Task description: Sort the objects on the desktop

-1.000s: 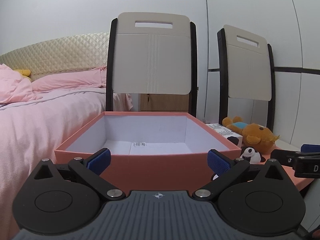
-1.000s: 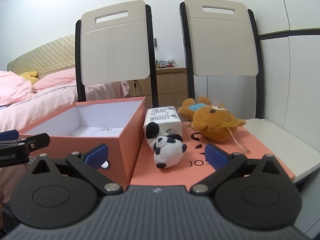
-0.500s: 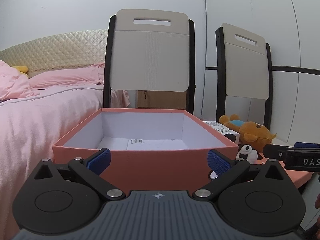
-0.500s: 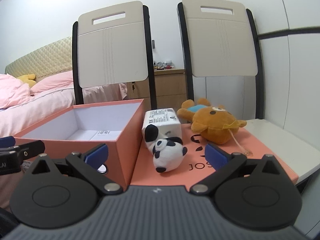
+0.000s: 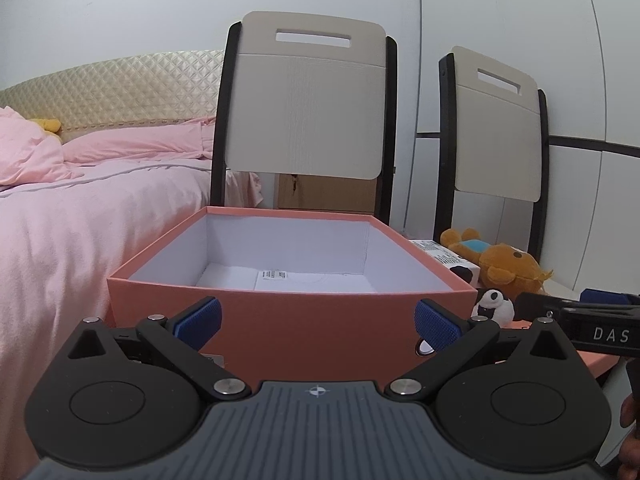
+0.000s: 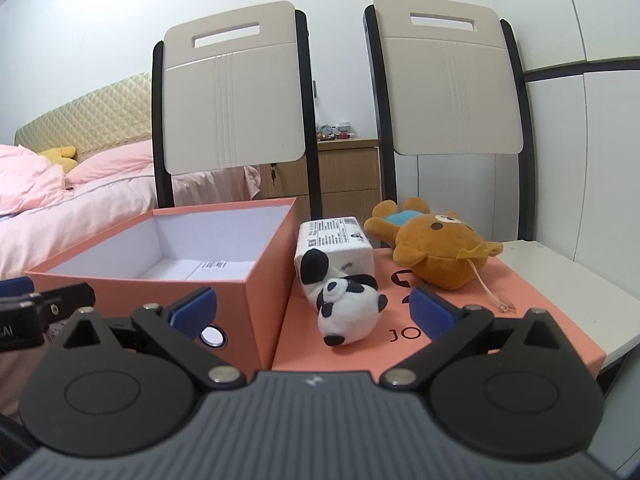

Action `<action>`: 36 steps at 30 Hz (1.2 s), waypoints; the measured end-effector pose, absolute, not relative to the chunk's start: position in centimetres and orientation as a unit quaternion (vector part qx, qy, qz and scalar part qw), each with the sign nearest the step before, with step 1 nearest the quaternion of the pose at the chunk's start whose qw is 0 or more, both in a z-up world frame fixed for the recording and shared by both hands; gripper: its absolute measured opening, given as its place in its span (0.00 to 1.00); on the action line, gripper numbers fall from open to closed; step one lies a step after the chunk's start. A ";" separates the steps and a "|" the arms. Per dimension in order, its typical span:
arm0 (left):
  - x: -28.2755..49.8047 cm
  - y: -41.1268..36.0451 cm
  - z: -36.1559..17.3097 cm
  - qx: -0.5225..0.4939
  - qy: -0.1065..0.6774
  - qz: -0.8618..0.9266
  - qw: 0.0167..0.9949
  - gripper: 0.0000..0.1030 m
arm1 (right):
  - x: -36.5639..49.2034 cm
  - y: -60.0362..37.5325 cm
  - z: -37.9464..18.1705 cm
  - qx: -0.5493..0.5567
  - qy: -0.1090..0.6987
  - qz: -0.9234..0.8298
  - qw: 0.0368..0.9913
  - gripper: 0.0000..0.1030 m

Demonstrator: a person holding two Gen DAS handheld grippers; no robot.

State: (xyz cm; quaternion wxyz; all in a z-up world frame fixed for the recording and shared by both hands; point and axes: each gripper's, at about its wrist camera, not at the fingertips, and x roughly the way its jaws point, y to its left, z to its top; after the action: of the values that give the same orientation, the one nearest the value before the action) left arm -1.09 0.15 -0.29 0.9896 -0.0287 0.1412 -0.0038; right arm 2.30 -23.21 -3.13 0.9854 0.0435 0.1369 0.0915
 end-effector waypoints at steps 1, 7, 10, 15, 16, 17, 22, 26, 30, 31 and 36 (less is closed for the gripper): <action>-1.1 0.1 -0.3 -0.028 0.141 -0.003 0.990 1.00 | 2.3 -23.2 -3.1 0.043 0.137 0.092 0.985 1.00; -1.1 -0.1 -0.4 -0.025 0.140 -0.005 0.990 1.00 | 2.3 -23.3 -3.1 0.045 0.137 0.096 0.985 1.00; -1.1 -0.1 -0.4 -0.024 0.141 -0.003 0.990 1.00 | 2.2 -23.3 -3.1 0.046 0.137 0.098 0.985 1.00; -1.2 -0.2 -0.4 -0.024 0.140 -0.003 0.990 1.00 | 2.1 -23.4 -3.1 0.047 0.136 0.099 0.985 1.00; -1.2 -0.2 -0.4 -0.024 0.139 -0.003 0.990 1.00 | 2.1 -23.4 -3.1 0.046 0.136 0.099 0.985 1.00; -1.2 -0.2 -0.4 -0.024 0.139 -0.004 0.990 1.00 | 2.1 -23.4 -3.1 0.046 0.136 0.099 0.985 1.00; -1.3 -0.3 -0.5 -0.022 0.139 -0.006 0.990 1.00 | 2.1 -23.5 -3.1 0.046 0.136 0.099 0.985 1.00; -1.4 -0.4 -0.5 -0.019 0.138 -0.004 0.990 1.00 | 2.0 -23.5 -3.0 0.047 0.136 0.099 0.985 1.00; -1.4 -0.5 -0.5 -0.019 0.134 -0.005 0.991 1.00 | 2.0 -23.6 -3.1 0.046 0.136 0.099 0.985 1.00; -1.4 -0.6 -0.5 -0.018 0.133 -0.004 0.991 1.00 | 1.9 -23.7 -3.1 0.047 0.136 0.098 0.985 1.00; -1.5 -0.8 -0.6 -0.013 0.131 -0.004 0.991 1.00 | 1.8 -23.8 -3.1 0.046 0.136 0.099 0.985 1.00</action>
State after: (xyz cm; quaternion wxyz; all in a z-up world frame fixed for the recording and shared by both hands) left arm -1.48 -0.76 -0.58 0.9913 -0.0133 0.1311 -0.0045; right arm 1.81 -23.84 -3.06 0.9847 0.0463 0.1359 0.0992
